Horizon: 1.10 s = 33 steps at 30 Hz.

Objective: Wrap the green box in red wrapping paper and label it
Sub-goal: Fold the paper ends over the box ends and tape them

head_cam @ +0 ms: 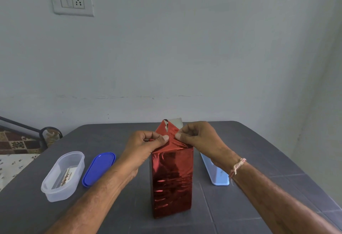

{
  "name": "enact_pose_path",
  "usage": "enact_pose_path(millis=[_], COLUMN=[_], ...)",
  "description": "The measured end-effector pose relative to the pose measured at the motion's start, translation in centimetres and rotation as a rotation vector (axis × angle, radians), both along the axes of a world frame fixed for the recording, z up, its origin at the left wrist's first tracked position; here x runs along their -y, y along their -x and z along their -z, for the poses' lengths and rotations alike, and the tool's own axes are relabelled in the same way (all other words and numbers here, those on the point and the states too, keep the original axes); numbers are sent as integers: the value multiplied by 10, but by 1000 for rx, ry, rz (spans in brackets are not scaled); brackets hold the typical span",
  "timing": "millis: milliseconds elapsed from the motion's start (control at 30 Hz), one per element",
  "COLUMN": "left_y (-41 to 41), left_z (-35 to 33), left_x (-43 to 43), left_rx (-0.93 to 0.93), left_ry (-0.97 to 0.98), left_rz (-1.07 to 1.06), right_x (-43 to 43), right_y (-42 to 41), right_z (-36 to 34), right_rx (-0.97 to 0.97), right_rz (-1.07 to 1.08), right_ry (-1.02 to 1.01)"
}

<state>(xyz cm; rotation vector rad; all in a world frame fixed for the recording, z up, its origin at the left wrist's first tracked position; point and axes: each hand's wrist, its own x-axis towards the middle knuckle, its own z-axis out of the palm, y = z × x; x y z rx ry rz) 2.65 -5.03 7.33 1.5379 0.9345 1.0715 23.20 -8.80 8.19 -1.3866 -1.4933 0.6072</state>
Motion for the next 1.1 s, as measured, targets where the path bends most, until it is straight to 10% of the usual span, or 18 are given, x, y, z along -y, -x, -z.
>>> enact_pose_path(millis=[1100], left_y=[-7], left_z=[7], left_x=[-16], left_rx=[59], left_ry=[252], left_rz=[20], right_x=[-10], right_y=[-3], right_z=[8], right_rx=[-39], right_rz=[-90], right_ry=[88])
